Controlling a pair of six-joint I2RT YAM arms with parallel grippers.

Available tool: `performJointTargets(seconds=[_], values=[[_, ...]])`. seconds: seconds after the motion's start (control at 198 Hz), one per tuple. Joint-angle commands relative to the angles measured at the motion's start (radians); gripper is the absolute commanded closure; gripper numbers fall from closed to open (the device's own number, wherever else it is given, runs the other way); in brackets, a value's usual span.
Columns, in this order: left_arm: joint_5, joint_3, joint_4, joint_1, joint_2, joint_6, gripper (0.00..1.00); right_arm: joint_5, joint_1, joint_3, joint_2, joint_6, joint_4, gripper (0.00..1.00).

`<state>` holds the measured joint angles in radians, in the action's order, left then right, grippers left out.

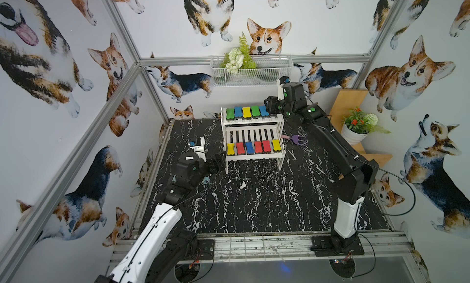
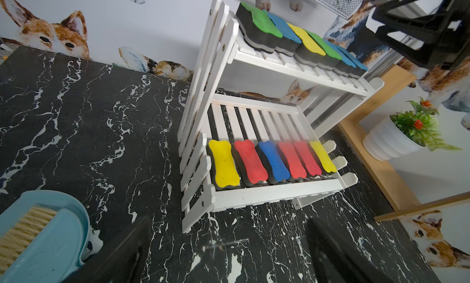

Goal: Remove the whiteboard erasers from the shelf
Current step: Pick up the whiteboard eraser from the shelf.

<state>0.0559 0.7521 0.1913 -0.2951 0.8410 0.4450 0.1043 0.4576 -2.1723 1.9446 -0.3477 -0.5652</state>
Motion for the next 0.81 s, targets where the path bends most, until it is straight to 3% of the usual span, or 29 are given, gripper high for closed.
performJointTargets(seconds=[0.0,0.121,0.469,0.802], values=[[-0.011,0.011,-0.010,0.002,0.002,-0.020,0.01,0.049,-0.002,-0.126,0.071,0.045,-0.159,0.41],[-0.016,0.013,-0.010,0.004,0.001,-0.023,0.01,0.035,-0.015,-0.194,0.110,0.043,-0.204,0.43],[-0.012,0.011,-0.016,0.007,0.009,-0.020,0.01,-0.048,-0.040,-0.190,0.123,0.068,-0.234,0.42],[-0.004,0.008,-0.021,0.008,0.012,-0.006,0.01,-0.028,-0.040,-0.160,0.120,0.072,-0.232,0.45]])
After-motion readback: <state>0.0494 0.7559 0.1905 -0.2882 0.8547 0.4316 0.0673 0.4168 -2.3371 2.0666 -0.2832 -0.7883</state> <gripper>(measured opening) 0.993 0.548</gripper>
